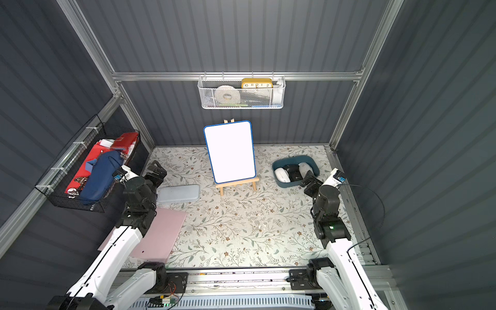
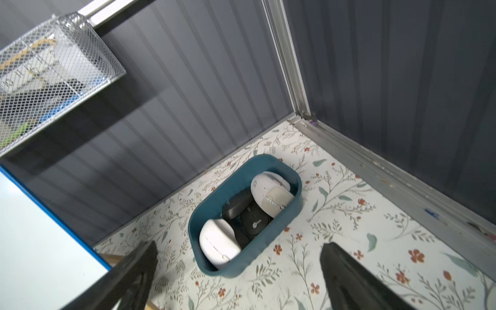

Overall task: Take out the mouse from the storage box
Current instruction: Move the storage box to the center of the board.

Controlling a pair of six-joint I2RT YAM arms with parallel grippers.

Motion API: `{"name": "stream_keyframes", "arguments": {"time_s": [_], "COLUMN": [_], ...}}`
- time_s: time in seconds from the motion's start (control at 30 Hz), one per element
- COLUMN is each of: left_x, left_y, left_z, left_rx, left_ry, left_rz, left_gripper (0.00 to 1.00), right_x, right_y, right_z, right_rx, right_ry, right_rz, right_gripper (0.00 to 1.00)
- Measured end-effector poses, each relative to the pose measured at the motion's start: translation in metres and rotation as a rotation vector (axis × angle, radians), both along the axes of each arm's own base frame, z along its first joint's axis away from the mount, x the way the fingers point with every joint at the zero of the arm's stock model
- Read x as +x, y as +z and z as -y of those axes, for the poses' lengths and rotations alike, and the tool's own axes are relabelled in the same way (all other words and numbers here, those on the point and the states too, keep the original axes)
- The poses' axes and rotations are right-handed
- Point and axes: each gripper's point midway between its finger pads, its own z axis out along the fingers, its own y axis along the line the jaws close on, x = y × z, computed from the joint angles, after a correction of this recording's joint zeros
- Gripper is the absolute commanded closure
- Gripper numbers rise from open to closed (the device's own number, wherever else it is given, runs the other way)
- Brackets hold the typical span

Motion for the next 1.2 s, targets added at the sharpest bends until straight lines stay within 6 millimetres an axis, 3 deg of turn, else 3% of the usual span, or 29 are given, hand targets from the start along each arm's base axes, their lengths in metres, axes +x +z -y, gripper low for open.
{"name": "stream_keyframes", "arguments": {"time_s": [0.1, 0.27, 0.53, 0.67, 0.9, 1.03, 1.2], "left_x": [-0.006, -0.012, -0.013, -0.018, -0.027, -0.030, -0.031], "left_y": [-0.021, -0.046, -0.052, -0.054, -0.060, -0.066, -0.065], "left_z": [0.005, 0.029, 0.062, 0.068, 0.074, 0.075, 0.075], "left_rx": [-0.019, -0.034, -0.028, -0.018, -0.014, -0.017, -0.016], "left_ry": [-0.026, -0.175, -0.377, -0.421, -0.465, -0.471, -0.471], "left_rz": [-0.102, -0.214, -0.242, -0.241, -0.240, -0.252, -0.247], "left_gripper": [0.00, 0.01, 0.01, 0.01, 0.01, 0.01, 0.01], "right_x": [0.003, 0.020, 0.036, 0.049, 0.090, 0.109, 0.119], "right_y": [-0.011, -0.021, -0.088, -0.108, -0.114, -0.135, -0.160], "right_z": [-0.009, -0.034, -0.091, -0.101, -0.114, -0.120, -0.130], "right_rx": [0.010, 0.012, -0.071, -0.107, -0.152, -0.160, -0.180], "right_ry": [0.048, 0.178, 0.373, 0.403, 0.428, 0.436, 0.463], "right_rz": [-0.135, -0.315, -0.605, -0.701, -0.751, -0.809, -0.883], "right_gripper": [0.01, 0.01, 0.01, 0.01, 0.01, 0.01, 0.01]}}
